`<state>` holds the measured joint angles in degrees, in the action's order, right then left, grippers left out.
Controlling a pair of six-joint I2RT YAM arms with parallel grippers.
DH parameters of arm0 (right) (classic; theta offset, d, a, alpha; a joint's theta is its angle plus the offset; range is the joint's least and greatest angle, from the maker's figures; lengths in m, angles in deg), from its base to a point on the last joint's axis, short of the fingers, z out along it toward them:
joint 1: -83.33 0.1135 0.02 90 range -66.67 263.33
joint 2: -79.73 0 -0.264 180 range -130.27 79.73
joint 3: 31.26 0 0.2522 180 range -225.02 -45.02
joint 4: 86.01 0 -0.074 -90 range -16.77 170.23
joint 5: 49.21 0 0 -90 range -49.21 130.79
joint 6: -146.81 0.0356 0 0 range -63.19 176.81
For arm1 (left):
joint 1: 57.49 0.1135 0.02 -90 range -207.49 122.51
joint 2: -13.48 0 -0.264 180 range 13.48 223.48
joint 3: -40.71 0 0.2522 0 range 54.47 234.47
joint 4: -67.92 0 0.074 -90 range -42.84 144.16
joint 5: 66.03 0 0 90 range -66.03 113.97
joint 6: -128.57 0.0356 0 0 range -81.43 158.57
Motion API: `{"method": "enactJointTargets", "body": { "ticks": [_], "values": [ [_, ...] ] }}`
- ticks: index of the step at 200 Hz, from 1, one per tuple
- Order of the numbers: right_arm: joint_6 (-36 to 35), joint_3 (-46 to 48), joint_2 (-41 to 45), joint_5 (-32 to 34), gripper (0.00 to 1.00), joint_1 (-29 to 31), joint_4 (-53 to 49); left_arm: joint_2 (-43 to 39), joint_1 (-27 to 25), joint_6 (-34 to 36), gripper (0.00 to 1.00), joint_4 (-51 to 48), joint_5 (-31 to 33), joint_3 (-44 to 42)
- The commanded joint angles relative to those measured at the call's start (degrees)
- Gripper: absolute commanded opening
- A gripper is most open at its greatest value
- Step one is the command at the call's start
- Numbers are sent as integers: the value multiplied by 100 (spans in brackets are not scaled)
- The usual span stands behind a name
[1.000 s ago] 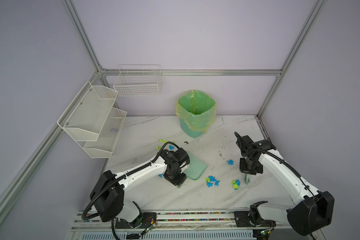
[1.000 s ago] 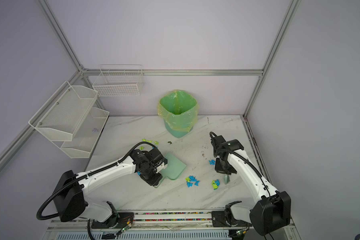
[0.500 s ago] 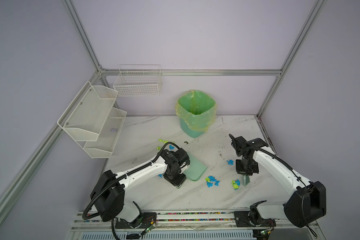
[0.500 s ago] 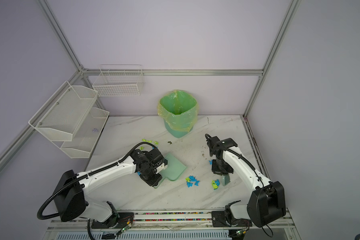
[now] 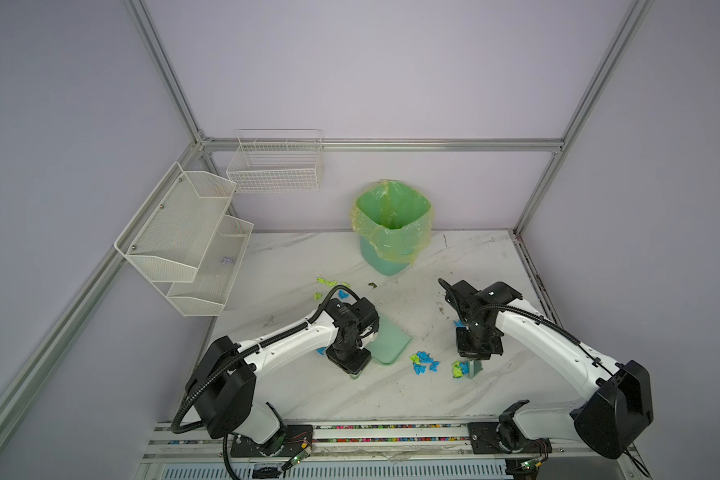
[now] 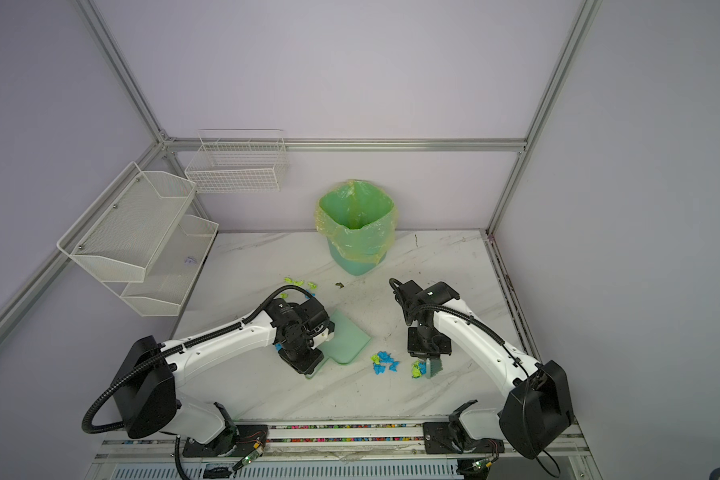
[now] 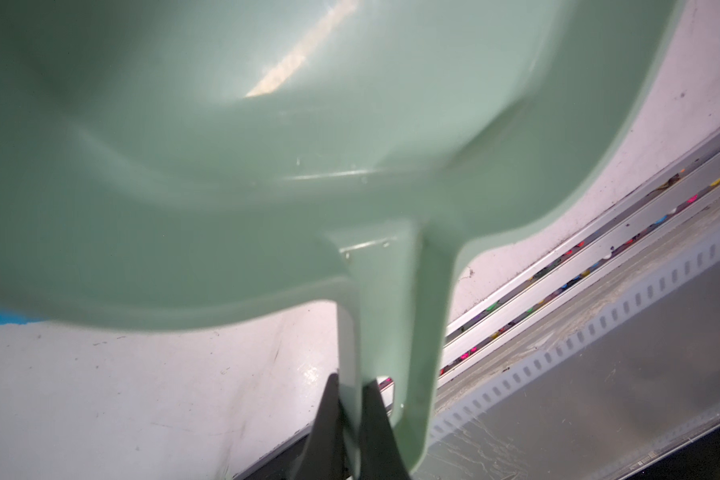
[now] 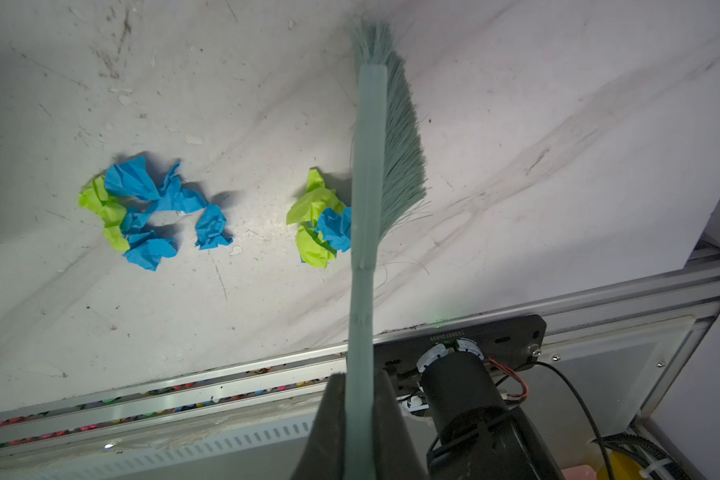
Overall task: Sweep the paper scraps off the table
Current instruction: 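Move the brush in the right gripper behind the scrap pile nearest the robot, then sweep the scraps toward the dustpan with the brush while the left gripper positions the dustpan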
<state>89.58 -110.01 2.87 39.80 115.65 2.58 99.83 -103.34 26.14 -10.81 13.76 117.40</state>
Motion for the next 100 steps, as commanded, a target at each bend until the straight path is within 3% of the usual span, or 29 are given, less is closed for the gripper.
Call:
{"method": "enactJointTargets", "body": {
  "ticks": [1, 100],
  "values": [
    [137, -284, -117, -556, 0, 121, -66, 14, -21, 48, 0, -160, 31, 272],
    [181, -1021, -433, -690, 0, 336, 128, -231, -93, -328, 0, -426, -170, 153]
  ]
}}
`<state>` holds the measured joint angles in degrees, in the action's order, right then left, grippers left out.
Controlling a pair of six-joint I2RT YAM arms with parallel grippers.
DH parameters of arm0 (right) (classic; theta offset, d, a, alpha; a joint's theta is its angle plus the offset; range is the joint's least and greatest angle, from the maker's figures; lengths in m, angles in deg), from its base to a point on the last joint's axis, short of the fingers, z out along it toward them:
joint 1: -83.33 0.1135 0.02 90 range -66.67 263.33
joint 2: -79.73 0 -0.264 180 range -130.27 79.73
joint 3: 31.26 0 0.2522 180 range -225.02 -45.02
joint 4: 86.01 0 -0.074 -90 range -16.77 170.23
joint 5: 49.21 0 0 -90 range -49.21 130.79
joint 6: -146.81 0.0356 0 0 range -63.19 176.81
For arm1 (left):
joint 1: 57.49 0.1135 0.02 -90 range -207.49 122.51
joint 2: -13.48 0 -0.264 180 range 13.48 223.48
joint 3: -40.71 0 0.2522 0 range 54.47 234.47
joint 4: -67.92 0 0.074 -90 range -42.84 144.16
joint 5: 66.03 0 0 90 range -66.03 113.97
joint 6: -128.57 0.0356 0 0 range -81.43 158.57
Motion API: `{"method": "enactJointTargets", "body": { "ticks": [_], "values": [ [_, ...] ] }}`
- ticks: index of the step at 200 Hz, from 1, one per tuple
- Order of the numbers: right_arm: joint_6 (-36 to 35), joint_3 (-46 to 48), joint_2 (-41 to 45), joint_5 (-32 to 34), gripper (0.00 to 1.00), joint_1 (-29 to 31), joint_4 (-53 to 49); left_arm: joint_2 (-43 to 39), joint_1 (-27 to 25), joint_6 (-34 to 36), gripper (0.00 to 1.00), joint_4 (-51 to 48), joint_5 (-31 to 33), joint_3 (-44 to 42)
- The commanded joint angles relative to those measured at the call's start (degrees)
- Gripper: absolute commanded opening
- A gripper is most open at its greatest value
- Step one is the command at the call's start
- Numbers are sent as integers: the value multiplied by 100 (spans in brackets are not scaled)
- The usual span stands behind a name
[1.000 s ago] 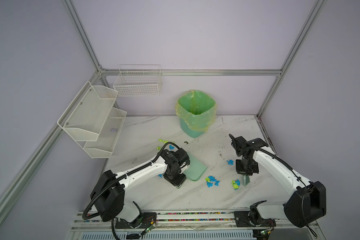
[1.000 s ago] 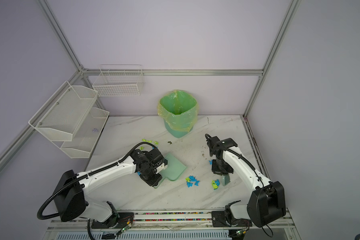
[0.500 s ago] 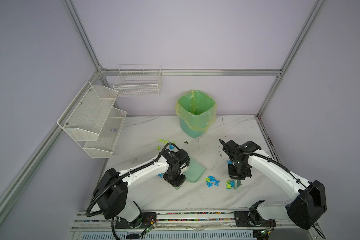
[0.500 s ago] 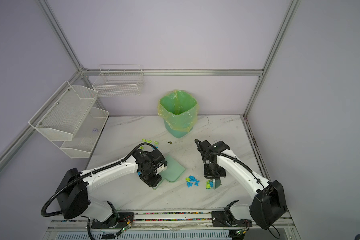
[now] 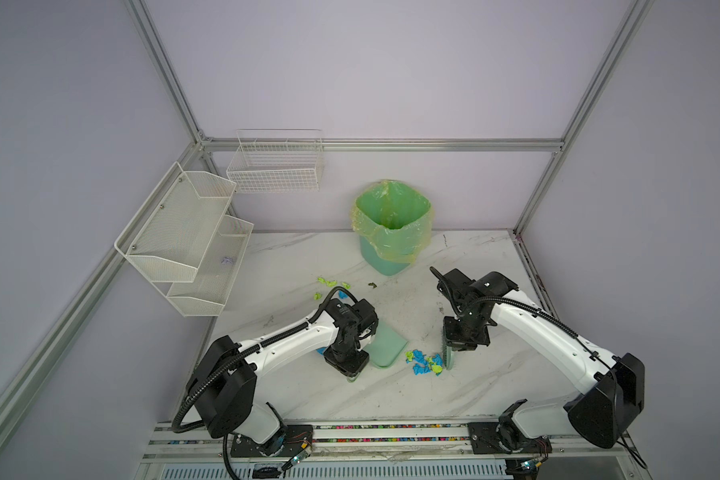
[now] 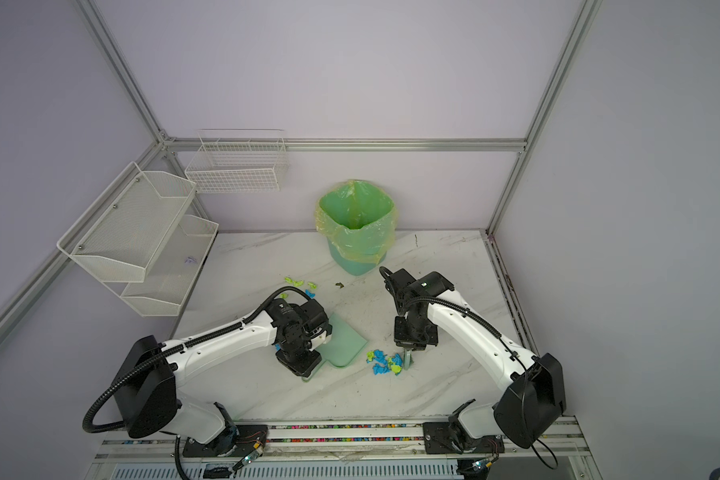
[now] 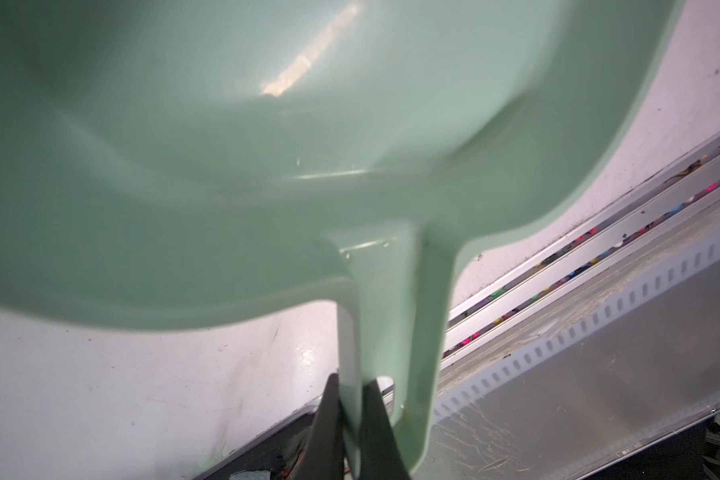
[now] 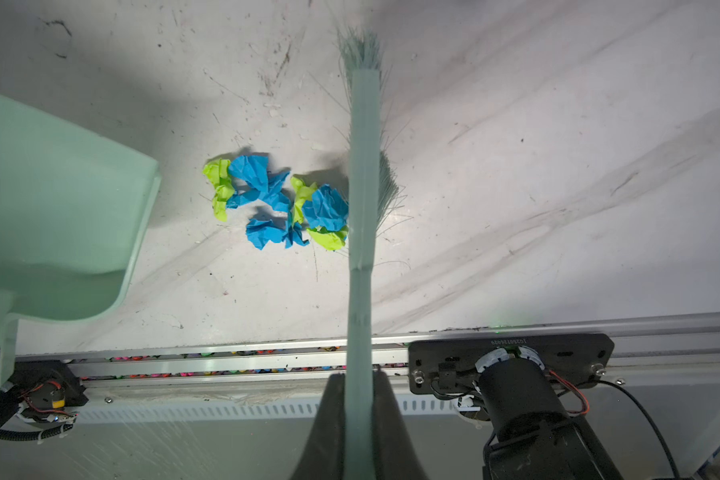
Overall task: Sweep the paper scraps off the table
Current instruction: 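Sweep the scraps toward the dustpan with the brush while the left gripper positions the dustpan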
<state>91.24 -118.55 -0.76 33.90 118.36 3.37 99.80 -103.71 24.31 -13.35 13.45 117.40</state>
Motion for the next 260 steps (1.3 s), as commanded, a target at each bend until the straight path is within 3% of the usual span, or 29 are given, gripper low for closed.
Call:
{"method": "enactJointTargets", "body": {
  "ticks": [1, 54, 100, 164, 260],
  "values": [
    [13, -168, -76, -101, 0, 65, 53, -225, -55, -150, 0, -183, -128, 151],
    [-115, -369, -261, -627, 0, 79, 849, -335, -122, -372, 0, -492, 74, 140],
    [-450, -942, -328, 334, 0, 83, 441, -363, -429, -714, 0, -887, 277, 140],
    [-665, -498, 382, 1001, 0, 59, 234, -470, -799, -1005, 0, -1360, 322, 107],
    [-904, -125, 697, 818, 0, 48, 14, -702, -1223, -856, 0, -1707, -108, 146]
  ]
}}
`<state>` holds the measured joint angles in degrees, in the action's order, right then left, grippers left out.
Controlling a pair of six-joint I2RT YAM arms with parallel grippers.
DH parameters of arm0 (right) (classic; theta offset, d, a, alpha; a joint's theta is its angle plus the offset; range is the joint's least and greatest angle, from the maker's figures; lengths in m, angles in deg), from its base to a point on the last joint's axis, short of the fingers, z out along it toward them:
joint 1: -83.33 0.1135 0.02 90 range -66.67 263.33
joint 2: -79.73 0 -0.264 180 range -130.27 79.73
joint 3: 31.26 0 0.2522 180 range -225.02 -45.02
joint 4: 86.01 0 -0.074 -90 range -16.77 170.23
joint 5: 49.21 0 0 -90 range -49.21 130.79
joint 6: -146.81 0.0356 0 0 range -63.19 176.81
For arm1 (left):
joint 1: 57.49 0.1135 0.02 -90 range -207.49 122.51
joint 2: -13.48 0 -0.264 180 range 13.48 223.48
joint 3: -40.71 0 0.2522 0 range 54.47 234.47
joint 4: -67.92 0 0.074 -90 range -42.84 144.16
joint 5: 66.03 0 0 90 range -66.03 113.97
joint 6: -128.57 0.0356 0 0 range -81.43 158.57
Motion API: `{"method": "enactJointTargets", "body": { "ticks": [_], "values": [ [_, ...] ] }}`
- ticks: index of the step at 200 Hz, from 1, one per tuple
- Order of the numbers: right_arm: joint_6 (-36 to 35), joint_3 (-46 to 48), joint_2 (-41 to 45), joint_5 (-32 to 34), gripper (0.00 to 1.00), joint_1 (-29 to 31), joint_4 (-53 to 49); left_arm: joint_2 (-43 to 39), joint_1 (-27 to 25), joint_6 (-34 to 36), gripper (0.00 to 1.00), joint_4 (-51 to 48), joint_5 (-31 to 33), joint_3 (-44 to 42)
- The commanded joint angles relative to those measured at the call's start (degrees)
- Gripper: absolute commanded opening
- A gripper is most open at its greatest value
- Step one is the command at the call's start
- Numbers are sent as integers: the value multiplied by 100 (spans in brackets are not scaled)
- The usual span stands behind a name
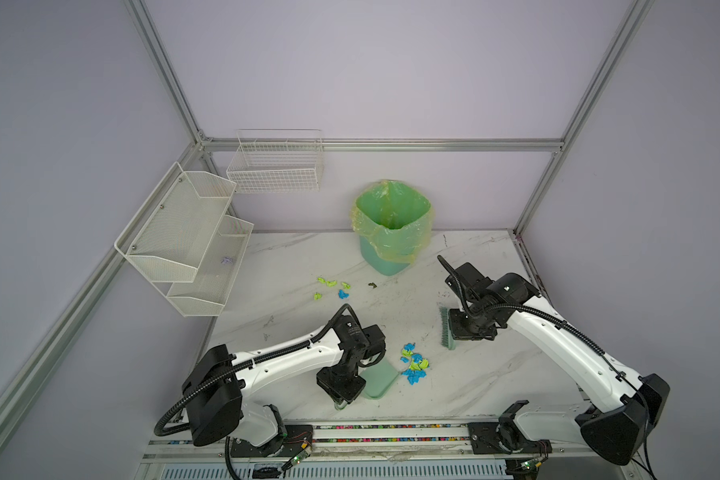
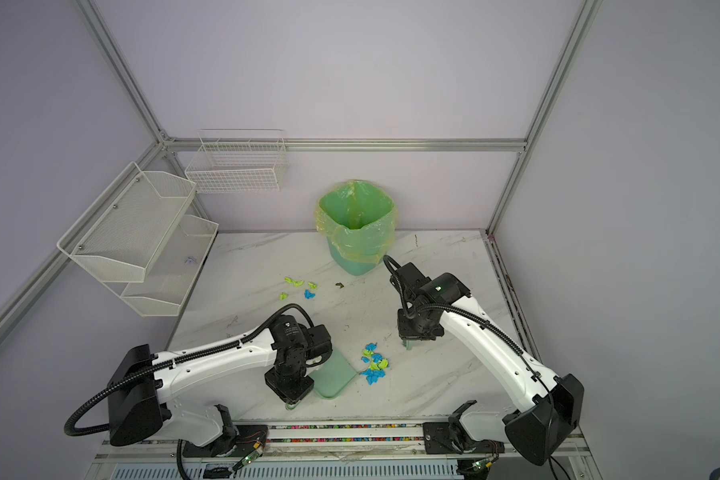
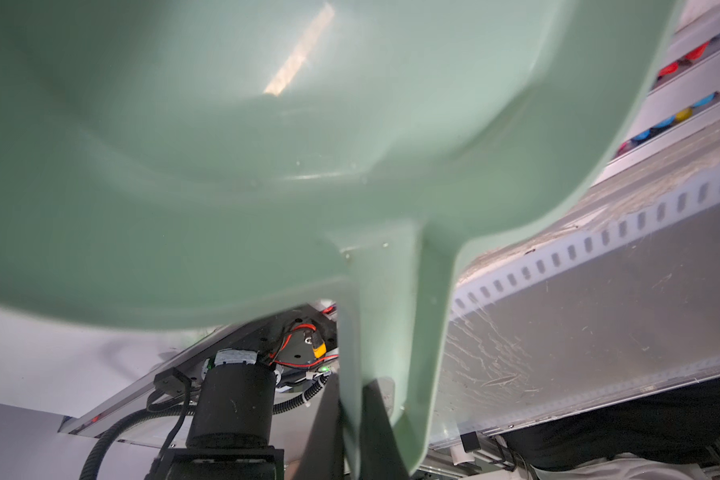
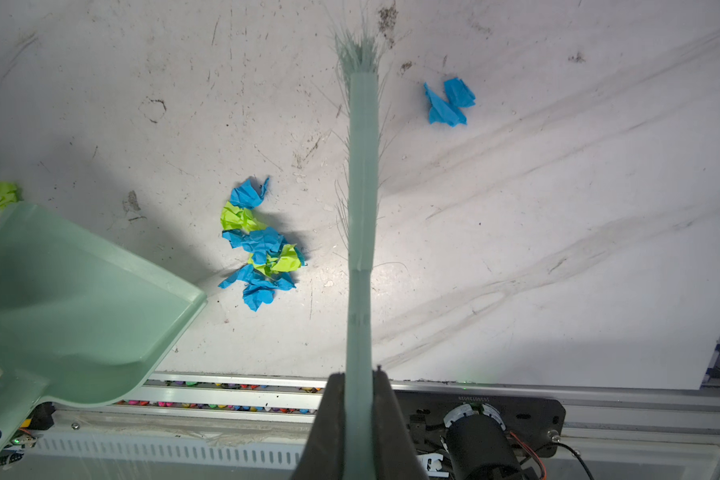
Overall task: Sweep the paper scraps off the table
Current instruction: 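Sweep the scraps toward the dustpan with the brush while the left gripper positions the dustpan, then push the scraps into the dustpan with the brush in the right gripper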
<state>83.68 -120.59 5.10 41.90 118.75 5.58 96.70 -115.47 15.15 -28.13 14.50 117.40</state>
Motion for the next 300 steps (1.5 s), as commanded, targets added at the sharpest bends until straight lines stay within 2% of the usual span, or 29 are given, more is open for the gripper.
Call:
{"method": "enactJointTargets", "body": {
  "ticks": [1, 66, 247, 300],
  "values": [
    [-156, 78, 109, 15, 0, 9, -203, -393, -34, 63, 0, -228, -213, 143],
    [-469, 246, -36, -176, 0, 18, -199, 10, -238, 81, 0, 308, -668, 57],
    [-510, 530, -21, -475, 0, 44, 15, 786, -311, 91, 0, 730, -455, -145],
    [-282, 696, -24, -828, 0, 357, 283, 1049, -311, 205, 0, 763, -515, 120]
  ]
}}
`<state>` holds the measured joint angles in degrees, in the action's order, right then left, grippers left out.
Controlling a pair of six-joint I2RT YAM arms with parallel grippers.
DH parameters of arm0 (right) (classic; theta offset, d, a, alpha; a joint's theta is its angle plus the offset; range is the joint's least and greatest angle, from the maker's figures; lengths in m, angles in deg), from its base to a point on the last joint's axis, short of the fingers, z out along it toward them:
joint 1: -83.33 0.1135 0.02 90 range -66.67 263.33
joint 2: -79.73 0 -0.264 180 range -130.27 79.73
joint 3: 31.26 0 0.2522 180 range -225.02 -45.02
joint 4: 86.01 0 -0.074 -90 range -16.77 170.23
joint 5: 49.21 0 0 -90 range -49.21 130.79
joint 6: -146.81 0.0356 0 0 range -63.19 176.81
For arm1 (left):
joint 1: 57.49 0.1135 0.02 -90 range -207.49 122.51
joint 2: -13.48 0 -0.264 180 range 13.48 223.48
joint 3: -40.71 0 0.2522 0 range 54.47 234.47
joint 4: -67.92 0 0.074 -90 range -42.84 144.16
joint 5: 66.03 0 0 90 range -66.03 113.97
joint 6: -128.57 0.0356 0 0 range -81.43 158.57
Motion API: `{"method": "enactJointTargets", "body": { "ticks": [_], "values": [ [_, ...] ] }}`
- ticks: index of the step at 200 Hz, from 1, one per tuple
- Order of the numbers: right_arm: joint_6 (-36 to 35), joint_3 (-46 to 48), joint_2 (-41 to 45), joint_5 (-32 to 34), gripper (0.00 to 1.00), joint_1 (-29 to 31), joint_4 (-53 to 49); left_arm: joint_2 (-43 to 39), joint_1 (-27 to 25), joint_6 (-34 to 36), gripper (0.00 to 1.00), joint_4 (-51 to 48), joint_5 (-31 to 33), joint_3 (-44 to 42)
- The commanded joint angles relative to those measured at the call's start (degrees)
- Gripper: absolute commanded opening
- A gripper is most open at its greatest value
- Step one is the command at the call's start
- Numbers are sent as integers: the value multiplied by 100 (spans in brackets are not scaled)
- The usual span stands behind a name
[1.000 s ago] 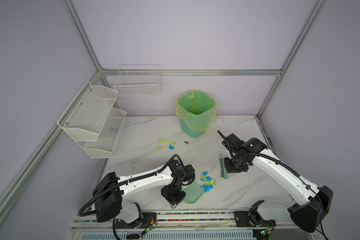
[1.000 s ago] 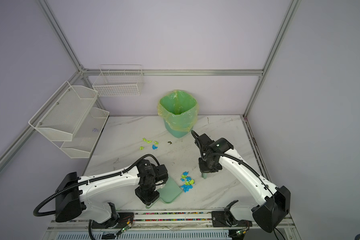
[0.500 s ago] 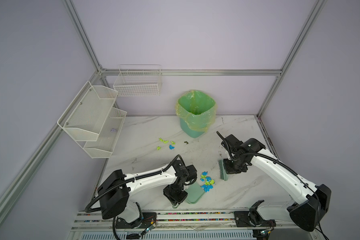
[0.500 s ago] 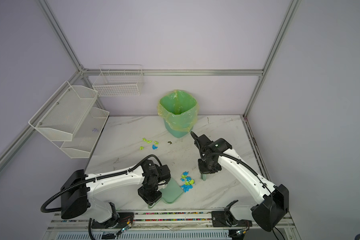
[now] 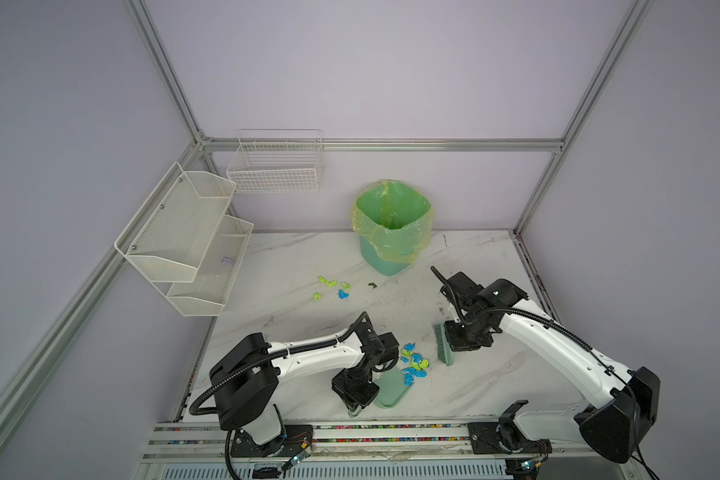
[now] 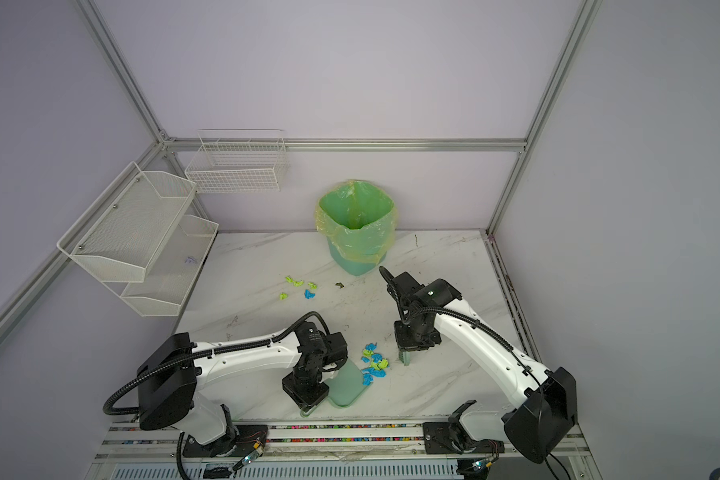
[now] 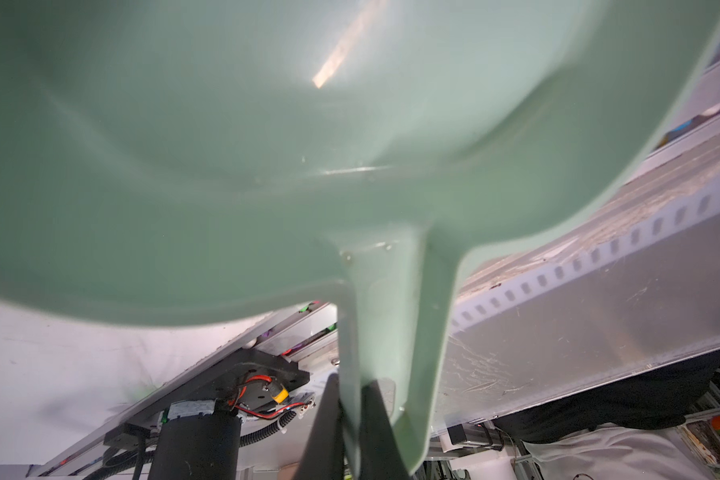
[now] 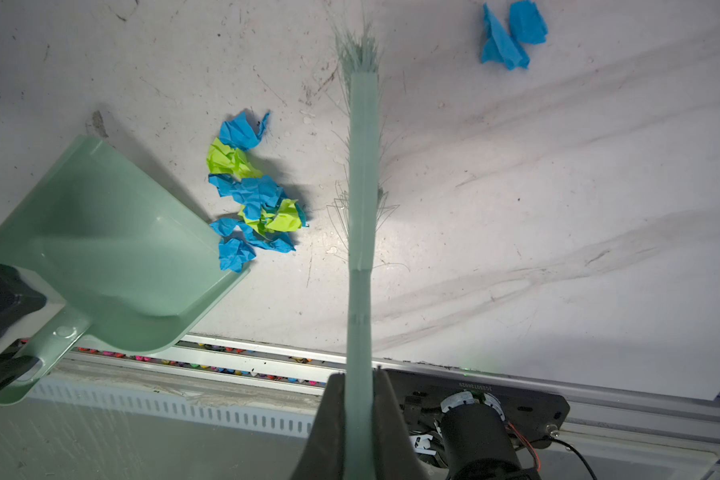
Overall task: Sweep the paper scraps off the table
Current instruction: 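Push the scraps into the dustpan with the brush in the right gripper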
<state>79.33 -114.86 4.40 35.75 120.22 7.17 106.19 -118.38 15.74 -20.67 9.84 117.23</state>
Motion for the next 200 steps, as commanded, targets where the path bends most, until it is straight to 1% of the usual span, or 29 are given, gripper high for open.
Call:
{"method": "enactJointTargets", "body": {
  "ticks": [1, 28, 49, 69, 93, 124, 148, 156, 170, 200],
  "values": [
    [163, 126, 41, -220, 0, 221, 128, 104, -20, 147, 0, 19, -48, 143],
    [402, 164, -93, -321, 0, 673, 344, 240, -20, 203, 0, 12, -29, 289],
    [557, 10, -221, -417, 0, 1023, 506, 387, -16, 242, 0, 13, -7, 402],
    [627, -155, -287, -654, 0, 1233, 698, 533, -20, 274, 0, 30, 19, 555],
    [706, -284, -377, -768, 0, 1497, 848, 683, -3, 299, 0, 11, 113, 807],
    [980, -318, -428, -1130, 0, 1874, 1269, 884, 14, 299, 0, 4, 191, 1052],
    [1112, -495, -368, -788, 0, 1891, 1132, 998, 31, 295, 0, 25, 324, 1181],
    [1309, -587, -367, -519, 0, 1887, 992, 1023, 49, 292, 0, 48, 361, 1214],
    [1376, -747, -368, -108, 0, 1876, 766, 1065, 85, 286, 0, 94, 504, 1262],
    [1430, -844, -160, 140, 0, 1706, 630, 1131, 160, 307, 0, 272, 720, 1284]
  ]
}}
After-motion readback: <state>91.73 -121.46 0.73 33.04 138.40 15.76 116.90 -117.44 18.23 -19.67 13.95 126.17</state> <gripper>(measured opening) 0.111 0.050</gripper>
